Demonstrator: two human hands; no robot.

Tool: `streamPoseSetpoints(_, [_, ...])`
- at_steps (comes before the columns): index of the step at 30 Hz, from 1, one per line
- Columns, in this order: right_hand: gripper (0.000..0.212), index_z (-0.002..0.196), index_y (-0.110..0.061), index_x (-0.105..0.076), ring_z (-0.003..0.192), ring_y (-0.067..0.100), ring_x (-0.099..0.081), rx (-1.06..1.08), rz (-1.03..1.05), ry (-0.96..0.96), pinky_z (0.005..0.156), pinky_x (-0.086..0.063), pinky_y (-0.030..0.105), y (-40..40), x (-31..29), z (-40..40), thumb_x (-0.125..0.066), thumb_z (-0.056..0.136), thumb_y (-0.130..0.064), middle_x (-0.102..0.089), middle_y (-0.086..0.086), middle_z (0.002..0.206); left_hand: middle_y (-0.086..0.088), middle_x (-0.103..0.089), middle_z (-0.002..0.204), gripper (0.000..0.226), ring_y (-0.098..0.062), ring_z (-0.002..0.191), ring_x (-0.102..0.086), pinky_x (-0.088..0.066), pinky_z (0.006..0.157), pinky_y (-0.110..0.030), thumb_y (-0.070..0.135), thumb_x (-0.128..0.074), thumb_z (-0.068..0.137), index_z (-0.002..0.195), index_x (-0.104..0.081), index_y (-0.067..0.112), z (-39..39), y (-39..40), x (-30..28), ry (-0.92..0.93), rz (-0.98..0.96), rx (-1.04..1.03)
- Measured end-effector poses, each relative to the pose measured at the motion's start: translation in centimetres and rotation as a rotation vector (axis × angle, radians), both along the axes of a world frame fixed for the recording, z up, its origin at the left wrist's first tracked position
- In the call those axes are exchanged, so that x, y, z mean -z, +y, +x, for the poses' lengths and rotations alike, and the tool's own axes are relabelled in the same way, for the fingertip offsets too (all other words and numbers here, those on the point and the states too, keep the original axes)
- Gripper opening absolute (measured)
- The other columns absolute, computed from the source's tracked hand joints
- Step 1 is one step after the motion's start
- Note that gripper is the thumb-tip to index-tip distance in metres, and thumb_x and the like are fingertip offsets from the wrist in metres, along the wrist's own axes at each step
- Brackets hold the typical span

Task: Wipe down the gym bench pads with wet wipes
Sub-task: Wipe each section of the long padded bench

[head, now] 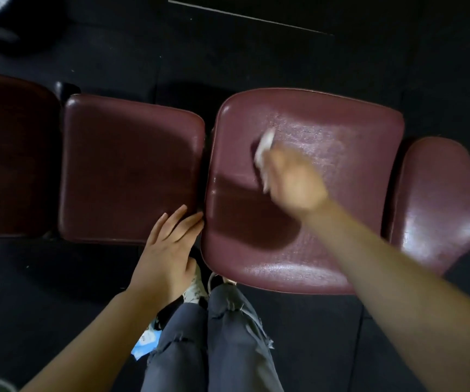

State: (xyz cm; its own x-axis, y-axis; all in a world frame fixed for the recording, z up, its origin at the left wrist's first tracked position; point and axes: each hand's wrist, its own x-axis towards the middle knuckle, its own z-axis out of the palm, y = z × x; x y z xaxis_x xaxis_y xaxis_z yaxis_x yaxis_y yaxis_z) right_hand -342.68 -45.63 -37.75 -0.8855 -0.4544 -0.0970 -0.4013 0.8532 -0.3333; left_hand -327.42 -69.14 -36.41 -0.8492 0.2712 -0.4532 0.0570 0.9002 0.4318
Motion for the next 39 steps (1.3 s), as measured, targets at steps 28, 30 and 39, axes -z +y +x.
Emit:
streamPoseSetpoints(28, [0.01, 0.093, -0.003, -0.065, 0.064, 0.028, -0.053, 0.253, -0.033, 0.0, 0.054, -0.047, 0.039, 4.8, -0.7, 15.6, -0.056, 0.088, -0.005, -0.058, 0.009, 0.073, -0.003, -0.036, 0.156, 0.066, -0.023, 0.148, -0.023, -0.019, 0.119, -0.042, 0.019, -0.043, 0.082, 0.147, -0.042, 0.012, -2.5, 3.9, -1.8, 0.047, 0.004, -0.014])
streamPoseSetpoints(30, [0.02, 0.094, 0.0, -0.064, 0.065, 0.034, -0.056, 0.386, -0.016, 0.138, 0.055, -0.046, 0.039, 4.5, 1.2, 7.8, -0.048, 0.094, -0.012, -0.061, 0.016, 0.076, -0.003, -0.03, 0.16, 0.069, -0.022, 0.15, -0.018, -0.014, 0.121, -0.041, 0.019, -0.042, 0.082, 0.15, -0.038, 0.012, -2.9, 4.9, -1.6, 0.042, -0.002, 0.064])
streamPoseSetpoints(39, [0.031, 0.121, 0.0, -0.056, 0.08, 0.031, -0.06, 0.694, 0.0, 0.116, 0.065, -0.051, 0.039, 4.4, 2.0, 0.1, -0.043, 0.1, -0.02, -0.064, 0.014, 0.095, -0.004, -0.021, 0.164, 0.072, -0.021, 0.151, -0.016, -0.008, 0.122, -0.037, 0.016, -0.048, 0.082, 0.152, -0.033, 0.011, -4.9, 8.7, -1.3, -0.004, -0.017, 0.132])
